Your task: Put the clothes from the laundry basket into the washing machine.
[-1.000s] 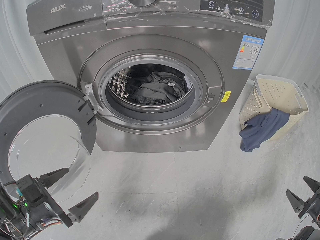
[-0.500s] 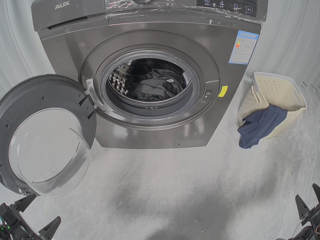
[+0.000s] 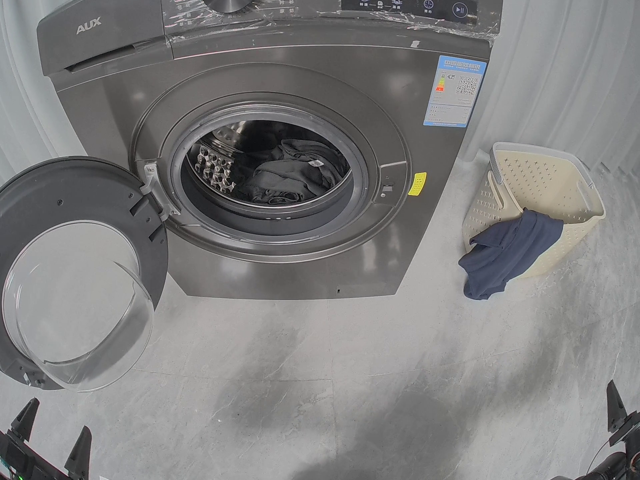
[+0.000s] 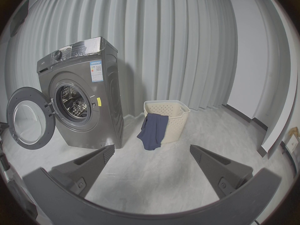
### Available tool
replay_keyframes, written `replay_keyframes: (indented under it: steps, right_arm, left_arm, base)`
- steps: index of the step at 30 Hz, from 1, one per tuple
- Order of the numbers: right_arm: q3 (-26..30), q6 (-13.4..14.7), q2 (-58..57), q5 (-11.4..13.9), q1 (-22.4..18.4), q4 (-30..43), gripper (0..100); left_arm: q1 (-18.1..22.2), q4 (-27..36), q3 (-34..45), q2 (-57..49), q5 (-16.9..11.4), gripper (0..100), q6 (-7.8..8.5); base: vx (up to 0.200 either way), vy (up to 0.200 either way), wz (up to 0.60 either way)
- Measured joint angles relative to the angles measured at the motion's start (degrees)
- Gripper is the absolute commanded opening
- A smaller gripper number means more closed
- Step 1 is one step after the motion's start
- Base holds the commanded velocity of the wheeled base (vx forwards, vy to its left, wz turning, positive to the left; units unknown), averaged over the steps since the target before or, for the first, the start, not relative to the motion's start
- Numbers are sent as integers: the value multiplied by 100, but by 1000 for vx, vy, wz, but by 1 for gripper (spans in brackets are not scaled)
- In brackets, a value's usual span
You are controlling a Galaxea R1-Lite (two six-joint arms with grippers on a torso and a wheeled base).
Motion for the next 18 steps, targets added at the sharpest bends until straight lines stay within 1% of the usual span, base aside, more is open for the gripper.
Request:
replay_keyframes:
  steps: [1,3,5,6,7,8,14,18]
  right_arm:
    - [0,-11,-37,160,-72,34,100]
    - [0,-16,-124,644,-190,150,100]
    - [0,-21,-201,997,-243,246,100]
    - [0,-44,-240,1114,-265,300,100]
    - [0,-82,-271,1172,-282,346,100]
    - [0,-115,-300,1200,-294,369,100]
    - [0,-169,-385,1221,-319,391,100]
    - [0,-184,-406,1235,-322,385,100]
  left_arm:
    - [22,6,0,-46,2,100,-9]
    - [46,24,0,-127,5,100,-16]
    - [49,35,0,-177,5,100,-13]
    - [44,45,0,-199,9,100,-24]
    - [40,51,0,-212,13,100,-46]
    - [32,60,0,-227,16,100,-63]
    - [24,60,0,-268,24,100,-28]
    - [20,62,0,-278,77,100,-50]
  base:
    - [0,0,0]
    - [0,0,0]
    - [0,0,0]
    - [0,0,0]
    - [0,0,0]
    - [0,-200,0]
    - [0,-200,0]
    - [0,-200,0]
